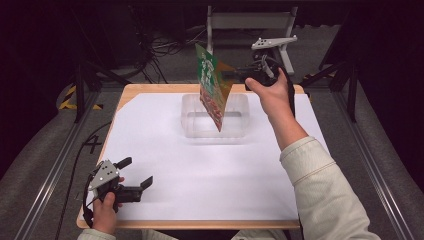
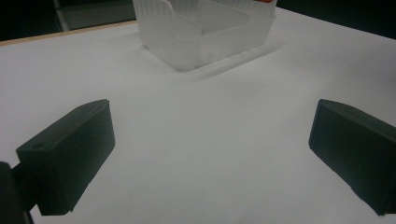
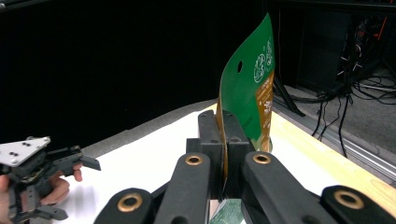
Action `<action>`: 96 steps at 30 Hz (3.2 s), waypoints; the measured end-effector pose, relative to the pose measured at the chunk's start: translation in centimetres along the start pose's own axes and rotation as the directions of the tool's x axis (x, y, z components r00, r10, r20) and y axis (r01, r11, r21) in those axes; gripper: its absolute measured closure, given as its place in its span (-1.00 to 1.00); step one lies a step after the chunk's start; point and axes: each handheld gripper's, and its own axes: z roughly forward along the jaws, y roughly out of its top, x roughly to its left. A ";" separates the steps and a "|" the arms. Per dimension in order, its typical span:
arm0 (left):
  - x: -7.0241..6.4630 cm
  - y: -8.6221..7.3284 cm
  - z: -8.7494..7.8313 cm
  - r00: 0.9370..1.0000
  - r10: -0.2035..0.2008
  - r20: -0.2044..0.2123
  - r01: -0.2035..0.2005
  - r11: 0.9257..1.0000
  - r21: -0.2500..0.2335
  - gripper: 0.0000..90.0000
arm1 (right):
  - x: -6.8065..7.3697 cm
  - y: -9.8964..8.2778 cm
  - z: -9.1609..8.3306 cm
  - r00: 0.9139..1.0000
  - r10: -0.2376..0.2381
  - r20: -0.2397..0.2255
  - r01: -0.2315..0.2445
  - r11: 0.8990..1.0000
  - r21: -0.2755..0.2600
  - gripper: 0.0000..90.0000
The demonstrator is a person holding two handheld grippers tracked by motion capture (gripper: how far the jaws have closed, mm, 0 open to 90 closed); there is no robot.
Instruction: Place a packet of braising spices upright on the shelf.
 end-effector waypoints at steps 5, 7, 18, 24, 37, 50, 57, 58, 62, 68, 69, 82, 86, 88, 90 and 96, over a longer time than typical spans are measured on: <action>0.0 0.0 0.1 1.000 -0.004 0.006 0.004 1.000 0.005 -0.98 | -0.6 0.0 1.0 1.000 -0.010 0.005 0.010 1.000 -0.006 1.00; 0.0 0.0 0.1 1.000 -0.002 0.006 0.002 1.000 0.002 -0.98 | -1.0 -0.1 1.3 1.000 -0.002 0.008 0.003 1.000 -0.014 1.00; 0.1 0.1 0.2 1.000 0.001 0.009 -0.001 1.000 0.002 -0.98 | -2.3 -0.7 2.2 1.000 0.000 0.005 0.000 1.000 -0.027 1.00; 0.1 0.1 0.2 1.000 -0.001 0.010 0.001 1.000 0.002 -0.98 | -3.0 -1.3 3.0 1.000 0.006 0.031 -0.006 1.000 0.001 1.00; 0.1 0.1 0.4 1.000 0.001 0.015 -0.001 1.000 0.001 -0.98 | -3.3 -2.1 4.0 0.999 -0.005 0.049 0.003 1.000 0.024 1.00; 0.1 0.1 0.4 1.000 -0.006 0.016 0.006 1.000 0.005 -0.98 | -3.7 -3.8 4.9 0.997 -0.001 0.073 -0.004 0.997 0.075 1.00; 0.1 0.1 0.5 1.000 -0.005 0.018 0.004 1.000 0.008 -0.98 | -3.7 -4.5 5.0 0.998 0.006 0.069 -0.011 0.997 0.073 0.99; 0.1 0.1 0.5 1.000 -0.005 0.019 0.004 1.000 0.009 -0.98 | -3.7 -4.5 5.0 0.998 0.006 0.069 -0.011 0.997 0.073 0.99; 0.1 0.1 0.6 1.000 -0.005 0.019 0.004 1.000 0.009 -0.98 | -3.7 -4.9 4.9 0.998 0.012 0.067 -0.016 0.998 0.069 0.99; 0.0 0.1 0.7 1.000 -0.008 0.019 0.007 1.000 0.011 -0.98 | -3.8 -5.4 4.4 0.997 0.018 0.070 -0.023 0.997 0.071 0.99; 0.0 0.1 0.7 1.000 -0.008 0.019 0.007 1.000 0.012 -0.98 | -3.8 -5.6 4.3 0.998 0.018 0.068 -0.023 0.997 0.071 0.99; 0.1 0.2 0.9 1.000 -0.004 0.023 0.004 1.000 0.012 -0.97 | -3.8 -5.9 3.7 0.997 0.046 0.066 -0.049 0.997 0.051 0.70; 0.1 0.2 0.9 1.000 -0.003 0.023 0.003 1.000 0.017 -0.98 | -3.8 -5.8 3.3 0.996 0.070 0.048 -0.072 0.997 0.036 0.42; 0.1 0.2 1.0 1.000 -0.003 0.023 0.002 1.000 0.014 -0.98 | -3.7 -5.8 3.0 0.997 0.077 0.032 -0.078 0.997 0.027 0.27; 0.1 0.2 1.0 1.000 -0.005 0.023 0.005 1.000 0.017 -0.97 | -3.6 -5.8 2.7 0.997 0.076 0.002 -0.076 0.997 0.014 0.10; 0.1 0.2 1.0 1.000 -0.006 0.027 0.005 1.000 0.017 -0.98 | -3.0 -5.6 2.0 0.998 0.055 -0.009 -0.055 0.998 -0.010 -0.15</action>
